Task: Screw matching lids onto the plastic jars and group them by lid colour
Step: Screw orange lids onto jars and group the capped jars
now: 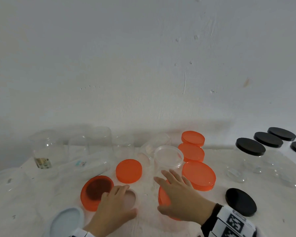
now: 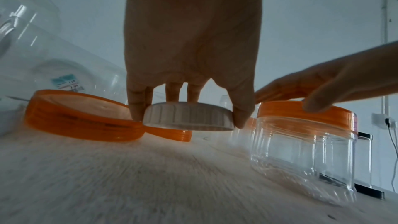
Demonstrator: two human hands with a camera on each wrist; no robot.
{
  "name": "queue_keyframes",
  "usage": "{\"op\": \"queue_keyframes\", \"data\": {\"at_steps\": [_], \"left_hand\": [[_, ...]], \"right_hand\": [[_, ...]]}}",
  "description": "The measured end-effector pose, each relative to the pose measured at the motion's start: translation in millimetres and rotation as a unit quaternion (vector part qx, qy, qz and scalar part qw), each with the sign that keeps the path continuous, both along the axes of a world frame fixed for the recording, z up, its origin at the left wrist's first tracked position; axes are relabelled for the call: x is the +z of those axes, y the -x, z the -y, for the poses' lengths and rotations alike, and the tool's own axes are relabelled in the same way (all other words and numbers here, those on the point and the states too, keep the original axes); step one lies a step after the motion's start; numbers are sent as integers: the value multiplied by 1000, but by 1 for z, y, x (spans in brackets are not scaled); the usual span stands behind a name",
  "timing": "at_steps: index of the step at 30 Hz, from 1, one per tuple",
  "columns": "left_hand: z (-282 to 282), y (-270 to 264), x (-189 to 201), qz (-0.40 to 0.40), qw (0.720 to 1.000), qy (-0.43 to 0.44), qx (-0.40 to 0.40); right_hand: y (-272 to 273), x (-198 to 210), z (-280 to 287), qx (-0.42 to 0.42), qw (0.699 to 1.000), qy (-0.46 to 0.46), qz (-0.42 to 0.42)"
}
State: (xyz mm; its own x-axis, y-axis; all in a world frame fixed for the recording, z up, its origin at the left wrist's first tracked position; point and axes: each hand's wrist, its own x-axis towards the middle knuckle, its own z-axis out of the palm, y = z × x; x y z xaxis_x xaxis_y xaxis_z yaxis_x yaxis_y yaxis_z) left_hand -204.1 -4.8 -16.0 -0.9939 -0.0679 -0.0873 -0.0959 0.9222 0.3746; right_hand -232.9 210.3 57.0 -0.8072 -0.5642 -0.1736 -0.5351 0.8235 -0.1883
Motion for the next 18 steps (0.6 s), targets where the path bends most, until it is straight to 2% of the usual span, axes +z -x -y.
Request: {"op": "queue_keyframes", "data": {"at_steps": [4, 7, 10, 18], "left_hand": [[2, 0, -6, -23, 1000, -7, 14], [5, -2, -6, -69, 997, 19, 14], [7, -4, -5, -80, 996, 11, 24], [5, -9, 6, -84, 995, 40, 27]], "right_hand": [[24, 25, 37, 24, 999, 20, -25], [53, 42, 68, -3, 999, 42, -11], [85, 50, 96, -32, 999, 33, -17], [128, 34, 131, -61, 989, -129, -34]]}}
